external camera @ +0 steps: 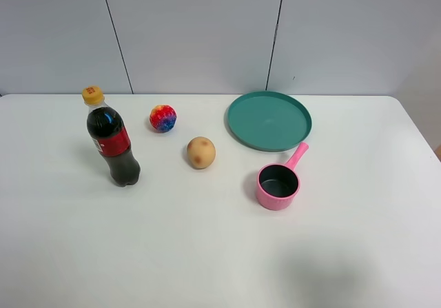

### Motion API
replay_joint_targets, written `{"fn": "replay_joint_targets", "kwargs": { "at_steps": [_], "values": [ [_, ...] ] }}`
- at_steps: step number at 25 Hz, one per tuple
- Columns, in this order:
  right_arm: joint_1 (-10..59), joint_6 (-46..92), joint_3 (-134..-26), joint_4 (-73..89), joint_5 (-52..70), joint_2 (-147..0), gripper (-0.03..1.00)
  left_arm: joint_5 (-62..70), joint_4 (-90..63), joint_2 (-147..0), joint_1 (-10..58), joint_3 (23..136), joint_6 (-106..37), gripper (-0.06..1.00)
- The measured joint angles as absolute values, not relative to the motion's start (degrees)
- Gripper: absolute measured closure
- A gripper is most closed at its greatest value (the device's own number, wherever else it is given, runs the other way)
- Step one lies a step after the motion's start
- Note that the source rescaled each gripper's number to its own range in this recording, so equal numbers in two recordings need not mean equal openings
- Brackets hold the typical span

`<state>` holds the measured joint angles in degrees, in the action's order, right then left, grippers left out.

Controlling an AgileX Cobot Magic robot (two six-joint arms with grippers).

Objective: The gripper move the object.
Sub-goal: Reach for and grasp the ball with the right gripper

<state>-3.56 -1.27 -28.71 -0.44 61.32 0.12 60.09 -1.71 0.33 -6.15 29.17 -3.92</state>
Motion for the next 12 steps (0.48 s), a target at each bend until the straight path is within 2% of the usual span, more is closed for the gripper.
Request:
{"fn": "replay_joint_targets", "kwargs": {
  "at_steps": [1, 12],
  "values": [
    [-3.6, -1.3, -28.7, -0.4, 61.3, 0.1, 0.25, 60.1, -1.7, 0.3, -6.1, 29.2, -3.9, -0.06],
    [-3.6, -1.3, -28.7, -0.4, 61.3, 0.1, 0.25, 60.1, -1.7, 0.3, -6.1, 29.2, -3.9, -0.06]
  ]
}}
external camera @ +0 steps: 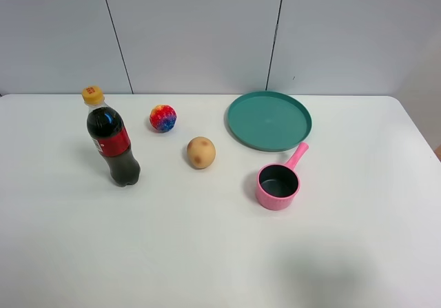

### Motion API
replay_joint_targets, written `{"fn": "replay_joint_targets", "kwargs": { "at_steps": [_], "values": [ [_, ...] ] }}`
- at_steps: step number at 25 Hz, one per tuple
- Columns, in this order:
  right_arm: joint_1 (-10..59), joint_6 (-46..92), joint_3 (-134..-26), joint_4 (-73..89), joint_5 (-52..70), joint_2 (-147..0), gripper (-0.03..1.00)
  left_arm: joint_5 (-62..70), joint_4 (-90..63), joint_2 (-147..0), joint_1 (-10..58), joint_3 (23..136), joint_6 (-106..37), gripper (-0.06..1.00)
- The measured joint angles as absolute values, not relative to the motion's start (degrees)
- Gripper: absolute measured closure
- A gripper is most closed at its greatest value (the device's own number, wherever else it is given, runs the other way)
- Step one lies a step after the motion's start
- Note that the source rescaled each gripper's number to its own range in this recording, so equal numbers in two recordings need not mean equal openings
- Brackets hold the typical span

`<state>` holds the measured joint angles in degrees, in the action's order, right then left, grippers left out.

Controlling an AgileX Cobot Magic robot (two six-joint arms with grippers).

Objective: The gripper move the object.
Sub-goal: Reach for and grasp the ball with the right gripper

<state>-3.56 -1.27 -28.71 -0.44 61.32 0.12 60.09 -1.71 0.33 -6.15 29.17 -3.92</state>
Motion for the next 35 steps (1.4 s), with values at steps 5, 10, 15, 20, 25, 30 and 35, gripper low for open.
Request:
{"fn": "replay_joint_targets", "kwargs": {
  "at_steps": [5, 10, 15, 20, 25, 30, 35],
  "values": [
    [-3.6, -1.3, -28.7, -0.4, 61.3, 0.1, 0.25, 60.1, -1.7, 0.3, -6.1, 29.2, -3.9, -0.06],
    [-3.6, 3.4, -29.8, -0.4, 60.1, -0.2, 0.25, 60.1, -1.7, 0.3, -6.1, 29.2, -3.9, -0.06],
    [-3.6, 10.1, -35.8, 0.4, 55.4, -8.5, 0.25, 60.1, -1.7, 0.3, -6.1, 29.2, -3.9, -0.06],
    [-3.6, 17.8, -43.1, 6.1, 49.2, -22.8, 0.25, 60.1, -1.7, 0.3, -6.1, 29.2, -3.9, -0.06],
    [-3.6, 26.8, -52.0, 16.1, 44.0, -39.3, 0.25, 60.1, -1.7, 0.3, -6.1, 29.2, -3.9, -0.06],
    [-3.6, 35.8, -60.9, 27.0, 43.3, -56.2, 0.25, 60.1, -1.7, 0.3, -6.1, 29.2, -3.9, -0.06],
    [-2.0, 43.0, -70.3, 35.5, 43.8, -68.5, 0.25, 60.1, -1.7, 0.3, -6.1, 29.2, -3.9, -0.06]
  ]
}}
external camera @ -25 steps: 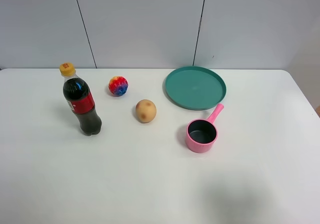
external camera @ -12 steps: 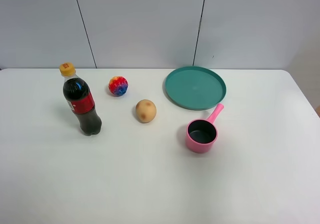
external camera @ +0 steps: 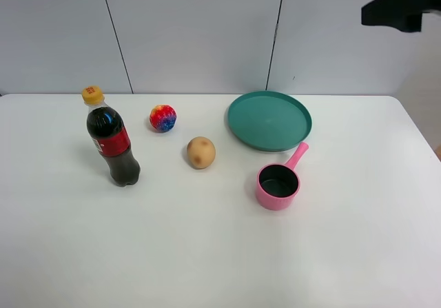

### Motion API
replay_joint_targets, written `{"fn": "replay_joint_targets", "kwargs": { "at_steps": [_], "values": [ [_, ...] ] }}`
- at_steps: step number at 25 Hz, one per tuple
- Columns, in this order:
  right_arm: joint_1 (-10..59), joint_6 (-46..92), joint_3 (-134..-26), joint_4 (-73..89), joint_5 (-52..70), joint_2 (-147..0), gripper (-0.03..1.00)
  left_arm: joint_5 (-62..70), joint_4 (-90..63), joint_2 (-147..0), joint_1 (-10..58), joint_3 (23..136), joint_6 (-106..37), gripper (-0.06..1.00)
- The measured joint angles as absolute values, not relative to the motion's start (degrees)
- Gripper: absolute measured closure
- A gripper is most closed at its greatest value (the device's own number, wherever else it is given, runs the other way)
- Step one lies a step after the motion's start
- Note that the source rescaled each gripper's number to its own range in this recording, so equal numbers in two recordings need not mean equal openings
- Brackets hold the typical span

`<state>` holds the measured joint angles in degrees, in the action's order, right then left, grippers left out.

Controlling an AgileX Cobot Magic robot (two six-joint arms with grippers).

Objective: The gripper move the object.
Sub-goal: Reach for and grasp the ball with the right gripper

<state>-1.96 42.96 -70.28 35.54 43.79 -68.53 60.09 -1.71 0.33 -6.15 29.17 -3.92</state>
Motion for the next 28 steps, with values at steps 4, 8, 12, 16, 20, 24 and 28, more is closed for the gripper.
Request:
{"fn": "replay_joint_targets", "kwargs": {
  "at_steps": [4, 8, 12, 16, 20, 24, 28],
  "values": [
    [4.9, 44.0, -76.9, 35.0, 43.8, -75.7, 0.25, 60.1, -1.7, 0.3, -6.1, 29.2, -3.9, -0.06],
    [13.2, 43.8, -81.0, 33.4, 42.7, -82.6, 0.25, 60.1, -1.7, 0.3, -6.1, 29.2, -3.9, -0.06],
    [20.8, 41.7, -84.9, 29.8, 40.0, -90.4, 0.25, 60.1, -1.7, 0.3, -6.1, 29.2, -3.9, -0.06],
    [28.4, 35.8, -91.1, 23.1, 39.8, -99.9, 0.25, 60.1, -1.7, 0.3, -6.1, 29.2, -3.9, -0.06],
    [33.1, 31.0, -98.8, 18.7, 39.8, -109.8, 0.25, 60.1, -1.7, 0.3, -6.1, 29.2, -3.9, -0.06],
    [35.4, 28.3, -106.2, 16.3, 39.7, -118.1, 0.25, 60.1, -1.7, 0.3, -6.1, 29.2, -3.9, -0.06],
    [36.0, 26.1, -111.5, 15.7, 38.5, -124.1, 0.25, 60.1, -1.7, 0.3, -6.1, 29.2, -3.9, -0.06]
  ]
}}
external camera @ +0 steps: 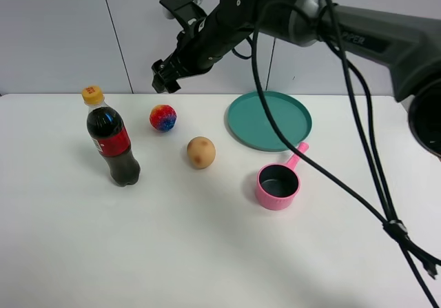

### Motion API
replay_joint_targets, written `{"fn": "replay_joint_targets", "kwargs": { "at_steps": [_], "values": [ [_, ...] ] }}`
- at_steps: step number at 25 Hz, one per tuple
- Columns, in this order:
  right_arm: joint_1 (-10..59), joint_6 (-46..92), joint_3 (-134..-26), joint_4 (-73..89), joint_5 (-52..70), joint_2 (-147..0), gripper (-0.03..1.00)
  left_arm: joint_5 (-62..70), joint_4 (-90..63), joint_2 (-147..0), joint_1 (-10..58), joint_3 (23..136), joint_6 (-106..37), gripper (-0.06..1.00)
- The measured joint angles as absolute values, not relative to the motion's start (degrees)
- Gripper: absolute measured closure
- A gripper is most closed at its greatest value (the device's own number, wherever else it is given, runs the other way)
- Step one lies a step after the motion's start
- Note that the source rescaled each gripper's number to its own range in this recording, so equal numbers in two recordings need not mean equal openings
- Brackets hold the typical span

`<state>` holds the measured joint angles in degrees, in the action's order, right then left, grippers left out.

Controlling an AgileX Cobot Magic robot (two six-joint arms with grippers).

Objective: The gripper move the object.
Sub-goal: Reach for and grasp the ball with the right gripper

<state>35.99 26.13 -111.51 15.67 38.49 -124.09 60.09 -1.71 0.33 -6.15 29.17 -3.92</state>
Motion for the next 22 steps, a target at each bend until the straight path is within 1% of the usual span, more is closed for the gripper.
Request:
{"fn": "replay_joint_targets", "kwargs": {
  "at_steps": [11, 22],
  "values": [
    [36.0, 24.6, -113.1, 15.2, 32.2, -132.6, 0.25, 60.1, -1.7, 0.3, -6.1, 29.2, -3.9, -0.06],
    [36.0, 24.6, -114.3, 16.7, 20.6, -138.6, 0.25, 60.1, -1.7, 0.3, -6.1, 29.2, -3.9, -0.06]
  ]
}}
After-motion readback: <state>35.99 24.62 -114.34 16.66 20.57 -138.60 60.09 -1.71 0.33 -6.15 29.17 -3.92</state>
